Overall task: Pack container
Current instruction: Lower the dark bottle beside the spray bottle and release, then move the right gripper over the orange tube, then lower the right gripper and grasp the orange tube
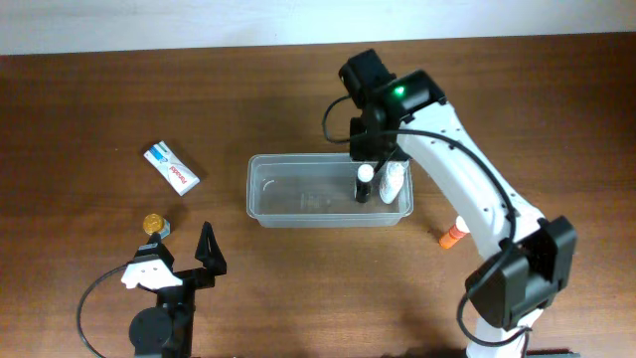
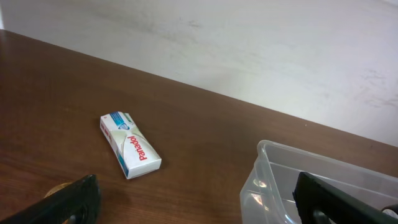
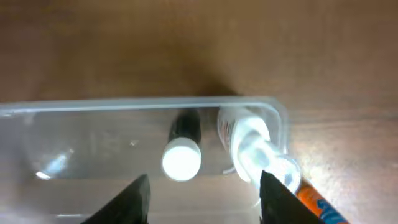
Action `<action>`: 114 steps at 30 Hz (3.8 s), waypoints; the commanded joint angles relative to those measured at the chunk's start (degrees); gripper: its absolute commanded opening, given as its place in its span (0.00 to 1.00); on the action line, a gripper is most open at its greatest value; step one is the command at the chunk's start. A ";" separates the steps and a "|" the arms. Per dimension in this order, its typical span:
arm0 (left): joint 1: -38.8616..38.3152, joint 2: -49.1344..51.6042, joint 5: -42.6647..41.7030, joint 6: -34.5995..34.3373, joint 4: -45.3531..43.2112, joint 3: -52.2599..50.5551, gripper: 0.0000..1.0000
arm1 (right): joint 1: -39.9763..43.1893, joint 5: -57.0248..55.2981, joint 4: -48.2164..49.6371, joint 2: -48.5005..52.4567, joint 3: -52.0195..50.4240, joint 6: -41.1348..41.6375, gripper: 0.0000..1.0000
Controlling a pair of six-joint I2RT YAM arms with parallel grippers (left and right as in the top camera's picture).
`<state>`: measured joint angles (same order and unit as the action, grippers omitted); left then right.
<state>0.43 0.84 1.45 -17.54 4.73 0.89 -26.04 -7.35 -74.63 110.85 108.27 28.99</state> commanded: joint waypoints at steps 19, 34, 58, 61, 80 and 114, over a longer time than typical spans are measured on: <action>0.22 -0.55 -0.66 0.48 0.00 -0.35 0.99 | 1.60 -1.42 -22.73 -19.98 12.44 -4.33 0.74; 0.22 -0.55 -0.66 0.48 0.00 -0.35 0.99 | 24.26 3.63 -10.73 -34.97 -28.65 -7.96 0.75; 0.22 -0.55 -0.66 0.48 0.00 -0.35 0.99 | 25.42 7.82 2.51 -21.64 -39.82 -9.70 0.61; 0.24 -0.55 -0.66 0.50 0.00 -0.35 1.00 | 25.42 7.87 3.58 -21.64 -41.31 -9.68 0.60; 0.22 -0.55 -0.66 0.48 0.00 -0.35 1.00 | 25.42 8.24 5.42 -21.66 -41.94 -9.73 0.30; 0.22 -0.55 -0.66 0.48 0.00 -0.35 0.99 | 13.38 18.75 -6.78 -31.63 -11.10 -12.13 0.22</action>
<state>0.43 0.73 1.45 -17.54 4.73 0.89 -9.52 8.91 -82.41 80.23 96.23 16.19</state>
